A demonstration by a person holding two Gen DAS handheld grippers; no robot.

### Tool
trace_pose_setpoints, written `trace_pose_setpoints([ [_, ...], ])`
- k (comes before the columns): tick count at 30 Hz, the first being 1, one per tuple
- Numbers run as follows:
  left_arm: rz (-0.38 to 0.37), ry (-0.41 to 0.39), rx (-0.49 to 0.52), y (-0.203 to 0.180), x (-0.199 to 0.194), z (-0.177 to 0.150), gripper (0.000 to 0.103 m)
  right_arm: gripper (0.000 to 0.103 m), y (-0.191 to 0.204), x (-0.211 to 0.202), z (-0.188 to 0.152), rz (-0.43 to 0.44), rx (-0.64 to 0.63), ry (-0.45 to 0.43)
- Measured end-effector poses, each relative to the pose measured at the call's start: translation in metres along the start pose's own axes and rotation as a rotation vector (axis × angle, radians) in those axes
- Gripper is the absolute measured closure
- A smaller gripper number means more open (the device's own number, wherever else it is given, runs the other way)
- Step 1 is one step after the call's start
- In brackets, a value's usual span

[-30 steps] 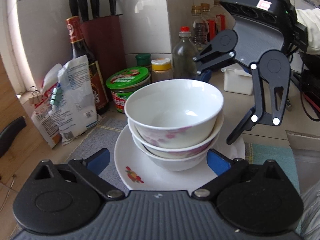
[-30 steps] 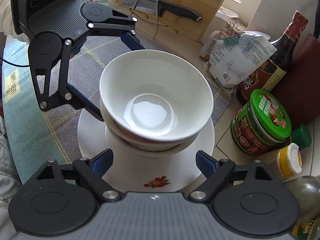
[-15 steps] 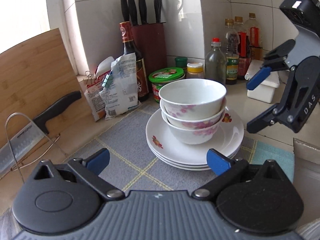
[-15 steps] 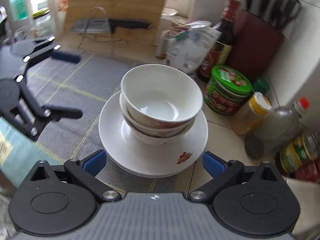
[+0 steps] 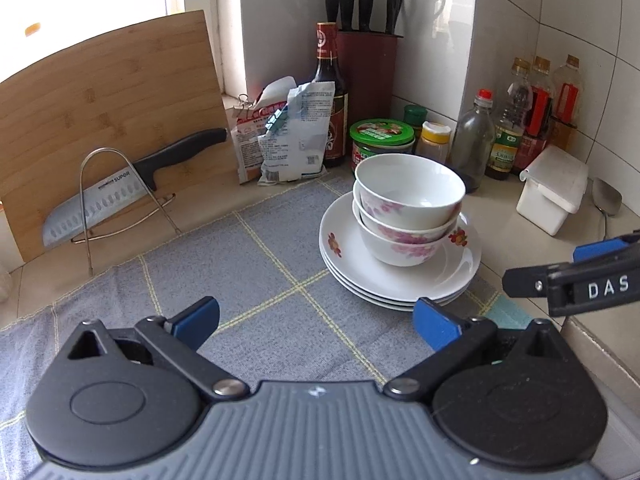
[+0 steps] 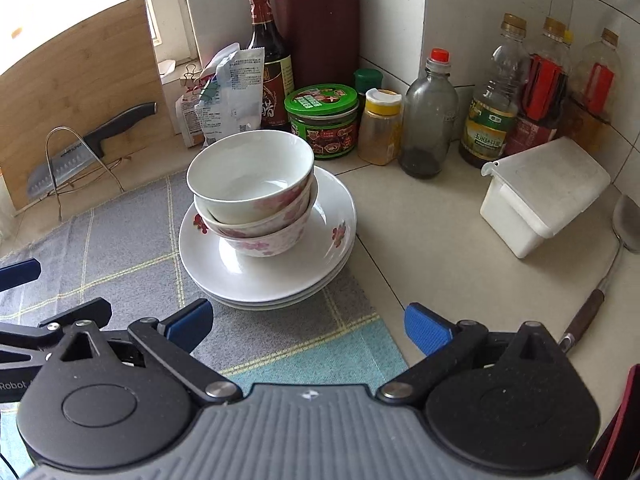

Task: Organize plates and bowls
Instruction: 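Open both grippers and withdraw them from the stacked dishes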

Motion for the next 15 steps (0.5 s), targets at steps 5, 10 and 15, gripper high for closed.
trace_pose_setpoints([
  [5,0.002,-0.021,-0.016,0.002,-0.011,0.011,0.001,0.0,0.002,-0.011,-0.002,-0.01,0.017,-0.032],
  [10,0.007,-0.028,-0.004,-0.002,-0.014,0.017,0.001,0.0,0.001,-0.013,0.0,-0.001,0.03,-0.045],
  [15,0.003,-0.034,0.002,-0.006,-0.015,0.02,0.001,0.0,0.005,-0.012,0.001,0.007,0.021,-0.04],
])
Point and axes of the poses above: each gripper's, at about its wrist camera, not at the fingertips, and x roughly the way its jaws point, y to its left, z to its top, the point moved 1 cm from there along x, roughly the way its jaws point, and after that the axes turned 5 degrees about x, right-handed, at the moved point
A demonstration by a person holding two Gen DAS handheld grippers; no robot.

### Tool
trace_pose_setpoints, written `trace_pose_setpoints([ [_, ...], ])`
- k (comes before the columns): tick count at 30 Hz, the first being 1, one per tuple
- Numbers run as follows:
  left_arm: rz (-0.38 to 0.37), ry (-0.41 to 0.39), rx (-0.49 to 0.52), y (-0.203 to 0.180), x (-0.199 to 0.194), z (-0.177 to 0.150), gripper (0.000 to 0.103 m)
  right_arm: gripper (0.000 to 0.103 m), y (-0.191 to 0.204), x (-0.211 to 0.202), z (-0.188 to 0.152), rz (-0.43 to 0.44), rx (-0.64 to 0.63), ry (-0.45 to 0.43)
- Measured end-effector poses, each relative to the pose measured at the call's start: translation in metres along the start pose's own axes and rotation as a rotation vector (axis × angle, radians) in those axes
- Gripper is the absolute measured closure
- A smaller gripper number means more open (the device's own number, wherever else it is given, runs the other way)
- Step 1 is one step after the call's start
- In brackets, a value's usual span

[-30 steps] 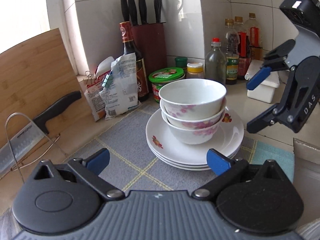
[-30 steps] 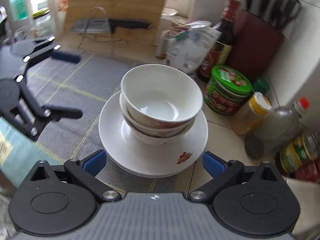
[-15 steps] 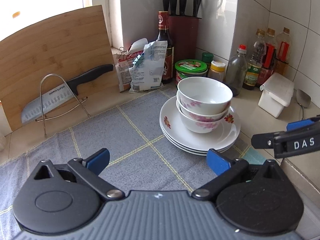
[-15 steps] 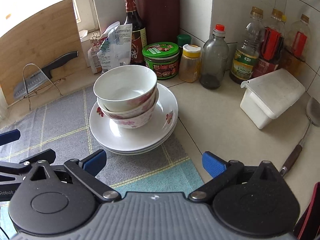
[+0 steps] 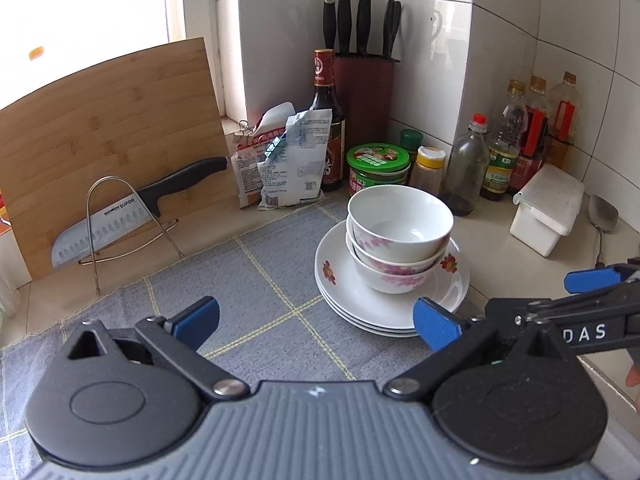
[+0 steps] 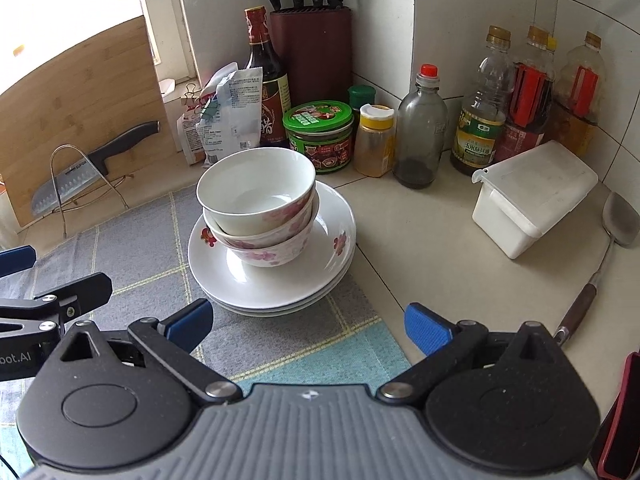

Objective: Organize plates and bowls

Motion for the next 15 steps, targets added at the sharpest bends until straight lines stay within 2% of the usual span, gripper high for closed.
trace_pose_setpoints([
  [15,0.01,0.001,-0.006,0.0014,0.0027,0.0036,0.001,0.0,0.0006,0.0002,0.0075,0.006,-0.011,-0.01],
])
Point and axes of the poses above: each gripper's, at about its wrist camera, not at the fingertips, and x roughly the way its jaws point, y to its left, z to its top, the point moved 1 cm from there along x, roughly the way its jaws point, and after that the axes turned 5 degrees about x, right-handed, at the moved point
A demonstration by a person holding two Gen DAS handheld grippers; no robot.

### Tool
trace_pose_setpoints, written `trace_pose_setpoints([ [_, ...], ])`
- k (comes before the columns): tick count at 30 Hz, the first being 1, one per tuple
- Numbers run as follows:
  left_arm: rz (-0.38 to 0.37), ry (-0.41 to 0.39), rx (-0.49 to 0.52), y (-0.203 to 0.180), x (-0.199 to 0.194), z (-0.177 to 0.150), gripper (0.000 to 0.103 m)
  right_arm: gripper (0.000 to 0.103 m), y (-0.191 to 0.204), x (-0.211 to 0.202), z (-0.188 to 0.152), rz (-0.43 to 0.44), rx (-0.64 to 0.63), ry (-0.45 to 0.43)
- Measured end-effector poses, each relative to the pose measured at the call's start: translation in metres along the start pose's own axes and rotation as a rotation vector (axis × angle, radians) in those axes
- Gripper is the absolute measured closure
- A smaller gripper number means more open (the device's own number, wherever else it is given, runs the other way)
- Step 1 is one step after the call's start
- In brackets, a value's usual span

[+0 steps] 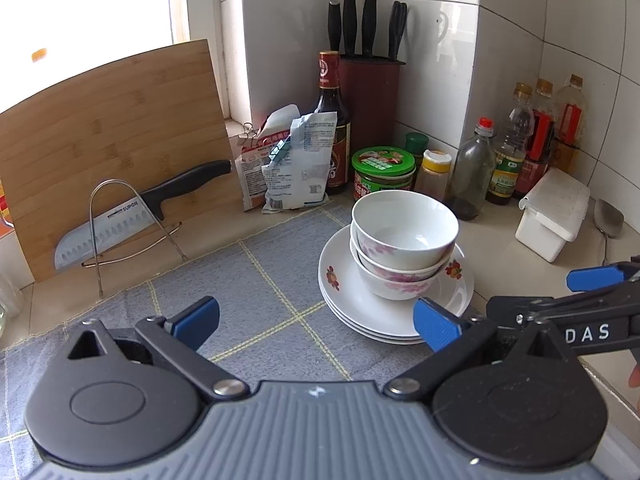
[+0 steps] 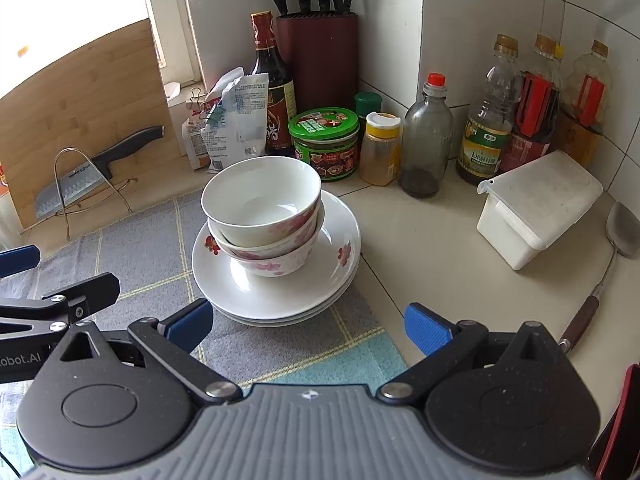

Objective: Organize plates and bowls

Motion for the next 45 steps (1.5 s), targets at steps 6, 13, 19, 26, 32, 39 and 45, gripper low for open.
trace_pose_setpoints([
  [6,0.001,-0.002,-0.002,0.0,0.001,0.001,0.001,0.0,-0.001,0.0,0.002,-0.001,-0.003,0.0],
  [13,0.002,-0.003,-0.007,0.0,0.003,0.002,0.001,0.0,-0.002,0.0,0.004,-0.003,-0.005,-0.005],
  [19,0.006,0.0,-0.013,0.001,0.005,0.003,0.001,0.0,-0.001,0.001,0.005,-0.005,-0.007,-0.004],
  [26,0.008,0.002,-0.015,0.0,0.006,0.003,0.001,0.0,-0.002,0.002,0.006,-0.006,-0.008,-0.002],
  [32,0.007,0.003,-0.016,0.0,0.007,0.004,0.001,0.0,-0.003,0.004,0.008,-0.01,-0.011,-0.003],
  [39,0.005,0.005,-0.017,-0.003,0.01,0.005,0.001,0.0,-0.005,0.005,0.009,-0.018,-0.013,-0.002],
  [45,0.006,0.006,-0.019,-0.004,0.011,0.006,0.001,0.0,-0.005,0.005,0.01,-0.02,-0.012,-0.001],
])
Point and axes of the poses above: each gripper's, at about its wrist camera, not at the fingertips, and x roughly the way its jaws point, y to its left, z to its top, the point moved 1 cm from there along x, roughly the way its jaws point, and after that the axes turned 5 degrees about x, right-handed, at the moved point
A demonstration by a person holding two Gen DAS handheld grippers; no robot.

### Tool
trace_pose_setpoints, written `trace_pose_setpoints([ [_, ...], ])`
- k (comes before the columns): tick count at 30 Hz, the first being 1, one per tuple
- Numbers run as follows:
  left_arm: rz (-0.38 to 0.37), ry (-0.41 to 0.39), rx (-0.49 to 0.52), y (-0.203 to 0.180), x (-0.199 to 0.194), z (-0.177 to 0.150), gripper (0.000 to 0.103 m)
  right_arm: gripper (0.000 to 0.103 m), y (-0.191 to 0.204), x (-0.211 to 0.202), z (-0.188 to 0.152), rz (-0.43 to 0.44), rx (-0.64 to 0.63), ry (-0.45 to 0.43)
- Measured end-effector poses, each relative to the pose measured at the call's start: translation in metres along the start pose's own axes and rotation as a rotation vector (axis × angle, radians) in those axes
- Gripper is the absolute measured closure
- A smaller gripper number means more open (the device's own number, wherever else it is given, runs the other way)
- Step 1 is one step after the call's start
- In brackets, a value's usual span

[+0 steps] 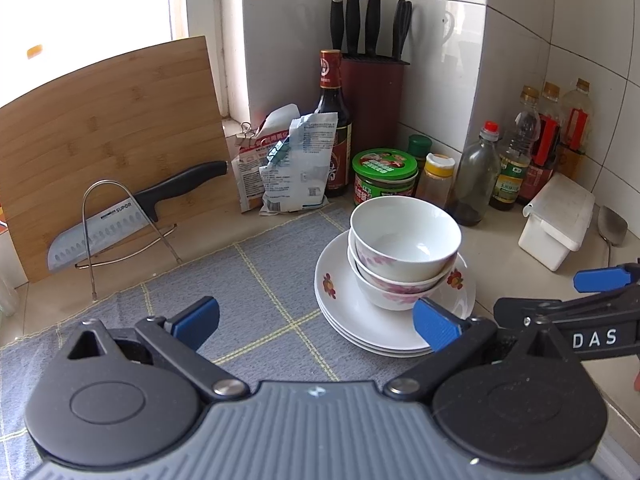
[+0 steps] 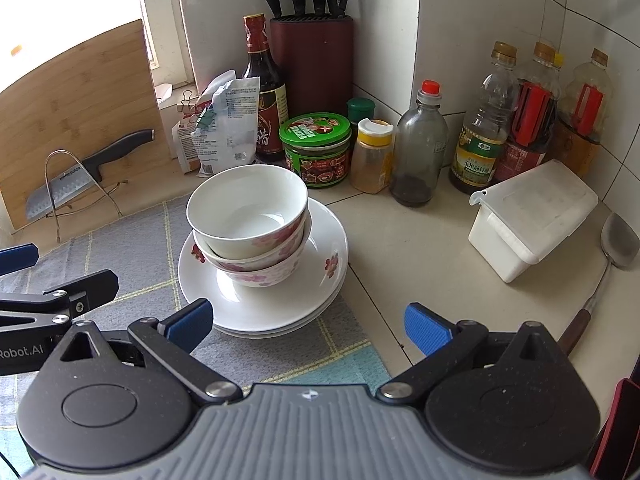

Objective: Organize plates and bowls

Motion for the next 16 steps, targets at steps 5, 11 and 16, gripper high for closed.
trace_pose_setpoints([
  [5,-0.001,0.001,0.0,0.0,0.0003,0.0001,0.001,0.0,0.0003,0.0002,0.0002,0.0,0.001,0.001],
  [11,-0.002,0.003,-0.001,-0.0009,0.0012,0.0009,0.001,0.0,-0.0011,0.0009,0.0007,-0.004,-0.001,0.003],
  [16,-0.002,0.005,-0.003,-0.0023,0.0032,0.002,0.001,0.0,-0.0023,0.0023,0.0011,-0.007,-0.002,0.005],
])
Point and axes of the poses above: each gripper's, at about its wrist camera, not at the fingertips, and x roughly the way its jaws point, y to its left, z to its top, the point moved 1 cm from there along x, roughly the way its jaws point, and after that the axes turned 5 degrees about x, right-handed, at the moved point
